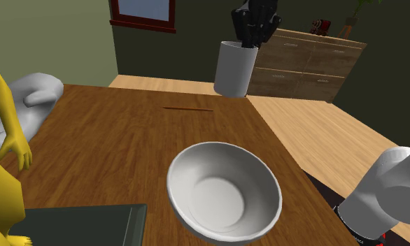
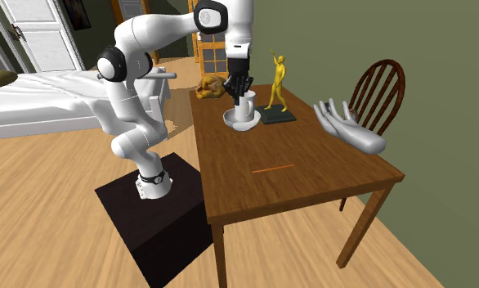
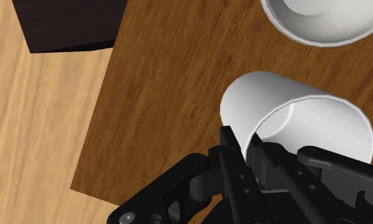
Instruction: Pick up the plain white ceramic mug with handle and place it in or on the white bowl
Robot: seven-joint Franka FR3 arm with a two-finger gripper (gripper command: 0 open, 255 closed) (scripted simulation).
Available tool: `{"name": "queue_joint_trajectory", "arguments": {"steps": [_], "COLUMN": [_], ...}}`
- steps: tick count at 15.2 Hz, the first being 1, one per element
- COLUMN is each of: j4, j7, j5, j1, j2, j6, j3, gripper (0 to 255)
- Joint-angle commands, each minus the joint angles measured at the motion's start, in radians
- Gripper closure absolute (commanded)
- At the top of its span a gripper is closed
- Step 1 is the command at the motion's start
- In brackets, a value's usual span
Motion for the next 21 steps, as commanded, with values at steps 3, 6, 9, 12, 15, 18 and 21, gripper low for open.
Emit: {"name": "queue_joint_trajectory", "arguments": {"steps": [3,6,9,12,15,18,21], "j4": [0.005,0.027,0.061,0.112,0.041,-0.026,-0.088], "j7": [0.093,0.169,0.251,0.349,0.334,0.320,0.309], "j5": [0.025,0.038,0.046,0.046,0.061,0.073,0.083], "j1": [0.033,0.058,0.082,0.108,0.109,0.112,0.115], "j2": [-0.025,-0.027,-0.017,0.011,-0.021,-0.048,-0.071], "j6": [-0.021,-0.038,-0.054,-0.072,-0.028,0.015,0.056], "j3": [0.054,0.101,0.154,0.220,0.210,0.202,0.197], "gripper": [255,255,255,255,255,255,255]}}
